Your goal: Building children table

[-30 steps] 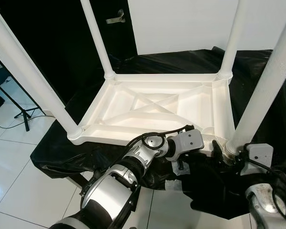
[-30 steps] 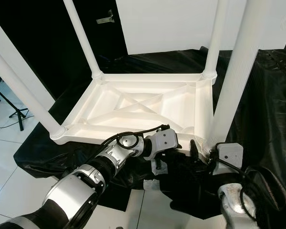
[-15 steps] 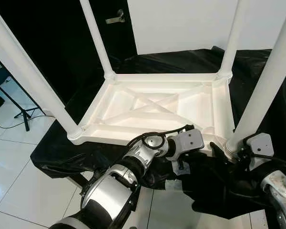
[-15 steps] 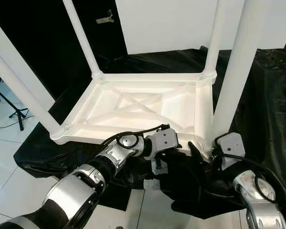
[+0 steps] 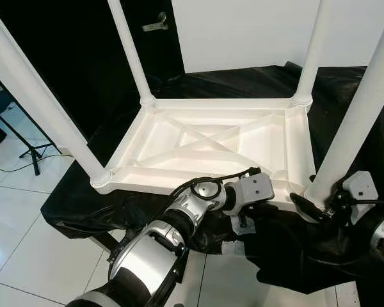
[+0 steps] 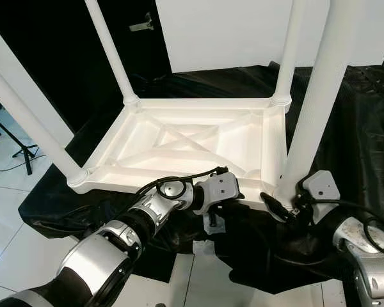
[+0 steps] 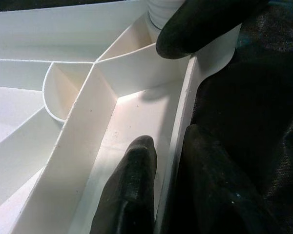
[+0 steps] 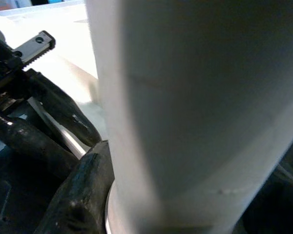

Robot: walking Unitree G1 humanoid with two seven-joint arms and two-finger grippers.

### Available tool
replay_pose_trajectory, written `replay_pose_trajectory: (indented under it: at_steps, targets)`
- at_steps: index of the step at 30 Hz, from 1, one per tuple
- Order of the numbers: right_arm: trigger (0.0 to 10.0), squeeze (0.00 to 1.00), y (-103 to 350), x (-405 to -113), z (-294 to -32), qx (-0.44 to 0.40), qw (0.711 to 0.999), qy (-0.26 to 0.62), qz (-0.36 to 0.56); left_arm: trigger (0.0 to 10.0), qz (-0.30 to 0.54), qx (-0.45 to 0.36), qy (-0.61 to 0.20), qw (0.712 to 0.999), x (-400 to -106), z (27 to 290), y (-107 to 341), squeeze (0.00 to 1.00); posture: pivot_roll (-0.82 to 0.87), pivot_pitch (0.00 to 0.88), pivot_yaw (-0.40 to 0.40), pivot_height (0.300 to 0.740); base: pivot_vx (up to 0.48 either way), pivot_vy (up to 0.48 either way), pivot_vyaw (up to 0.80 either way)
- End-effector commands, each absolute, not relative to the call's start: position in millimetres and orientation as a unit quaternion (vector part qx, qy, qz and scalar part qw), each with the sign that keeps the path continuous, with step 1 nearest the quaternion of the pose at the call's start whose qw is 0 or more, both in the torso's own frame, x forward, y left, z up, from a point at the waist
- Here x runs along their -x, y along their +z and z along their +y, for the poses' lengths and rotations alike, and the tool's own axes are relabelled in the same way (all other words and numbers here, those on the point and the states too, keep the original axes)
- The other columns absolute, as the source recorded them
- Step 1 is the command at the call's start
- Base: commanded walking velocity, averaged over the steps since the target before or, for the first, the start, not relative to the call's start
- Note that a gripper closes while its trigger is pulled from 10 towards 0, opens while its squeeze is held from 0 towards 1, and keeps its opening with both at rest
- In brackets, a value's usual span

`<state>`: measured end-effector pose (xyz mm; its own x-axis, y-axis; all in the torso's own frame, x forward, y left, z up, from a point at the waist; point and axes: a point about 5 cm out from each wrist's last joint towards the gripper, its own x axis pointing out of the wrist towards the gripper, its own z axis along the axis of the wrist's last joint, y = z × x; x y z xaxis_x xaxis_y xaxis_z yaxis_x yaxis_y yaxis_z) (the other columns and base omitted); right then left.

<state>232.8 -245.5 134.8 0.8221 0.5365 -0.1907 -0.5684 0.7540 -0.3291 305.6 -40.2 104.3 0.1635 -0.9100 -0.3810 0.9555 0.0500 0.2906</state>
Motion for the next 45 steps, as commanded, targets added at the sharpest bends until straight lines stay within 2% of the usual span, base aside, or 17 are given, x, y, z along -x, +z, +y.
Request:
replay_pose_trajectory:
  at_steps: [1,5,8,9,14,20,23,29,30,31,32,33,37,38,39,40,45]
  targets:
    - [0.0,0.0,122,-229,-243,0.175,0.93,0.314,0.072,10.0,0.091,-0.232,-0.613,0.75,-299,-37,81,0.0,-0.02,0.0,0.115,0.74,0.0,0.0,0.0]
    - [0.0,0.0,121,-230,-244,0.163,0.934,0.308,0.075,10.0,0.09,-0.232,-0.614,0.749,-299,-37,81,0.0,-0.02,0.0,0.115,0.74,0.0,0.0,0.0]
    - [0.0,0.0,115,-227,-229,0.083,0.965,0.242,0.056,10.0,0.089,-0.232,-0.612,0.75,-300,-37,82,0.0,-0.02,0.0,0.11,0.74,0.0,0.0,0.0]
    - [0.0,0.0,115,-227,-229,0.083,0.965,0.242,0.056,10.0,0.089,-0.232,-0.612,0.75,-300,-37,82,0.0,-0.02,0.0,0.11,0.74,0.0,0.0,0.0]
    - [0.0,0.0,98,-211,-194,0.043,0.994,0.1,0.027,10.0,0.088,-0.233,-0.61,0.752,-300,-36,82,0.0,-0.02,0.0,0.109,0.74,0.0,0.0,0.0]
    - [0.0,0.0,95,-207,-193,0.033,0.998,0.042,0.018,10.0,0.088,-0.233,-0.61,0.752,-301,-36,83,0.0,-0.02,0.0,0.109,0.74,0.0,0.0,0.0]
    - [0.0,0.0,97,-199,-207,0.031,0.998,-0.063,-0.003,10.0,0.087,-0.233,-0.61,0.753,-301,-36,83,0.0,-0.02,0.0,0.108,0.74,0.0,0.0,0.0]
    - [0.0,0.0,99,-201,-206,0.035,0.997,-0.067,-0.001,10.0,0.088,-0.233,-0.61,0.752,-301,-36,82,0.0,-0.02,0.0,0.108,0.74,0.0,0.0,0.0]
    - [7.5,0.0,99,-202,-203,0.039,0.997,-0.062,0.002,10.0,0.088,-0.233,-0.611,0.752,-300,-36,82,0.0,-0.02,0.0,0.108,0.74,0.0,0.0,0.0]
    - [10.0,0.0,99,-203,-200,0.042,0.998,-0.056,0.004,10.0,0.088,-0.233,-0.611,0.752,-300,-37,83,0.0,-0.02,0.0,0.108,0.74,0.0,0.0,0.0]
    - [10.0,0.0,99,-203,-200,0.042,0.998,-0.056,0.004,10.0,0.088,-0.233,-0.611,0.752,-300,-37,83,0.0,-0.02,0.0,0.108,0.74,0.0,0.0,0.0]
    - [10.0,1.0,101,-206,-198,0.045,0.998,-0.033,0.002,10.0,0.088,-0.232,-0.611,0.752,-300,-37,83,0.0,-0.02,0.0,0.109,0.74,0.0,0.0,0.0]
    - [10.0,1.0,102,-210,-196,0.054,0.999,0.002,0.0,10.0,0.088,-0.232,-0.611,0.752,-300,-38,83,0.0,-0.03,0.0,0.109,0.74,0.0,0.0,0.0]
    - [10.0,0.95,104,-213,-196,0.065,0.997,0.042,-0.003,10.0,0.088,-0.232,-0.611,0.751,-300,-38,83,0.0,-0.02,0.0,0.109,0.74,0.0,0.0,0.0]
    - [10.0,0.95,104,-213,-196,0.065,0.997,0.042,-0.003,10.0,0.088,-0.232,-0.611,0.751,-300,-38,83,0.0,-0.02,0.0,0.109,0.74,0.0,0.0,0.0]
    - [10.0,0.0,105,-214,-197,0.078,0.993,0.087,-0.005,10.0,0.088,-0.232,-0.611,0.752,-300,-38,83,0.0,-0.02,0.0,0.108,0.74,0.0,0.0,0.0]
    - [10.0,0.0,106,-216,-204,0.102,0.985,0.142,-0.004,10.0,0.087,-0.232,-0.611,0.752,-300,-38,83,0.0,-0.02,0.0,0.106,0.74,0.0,0.0,0.0]
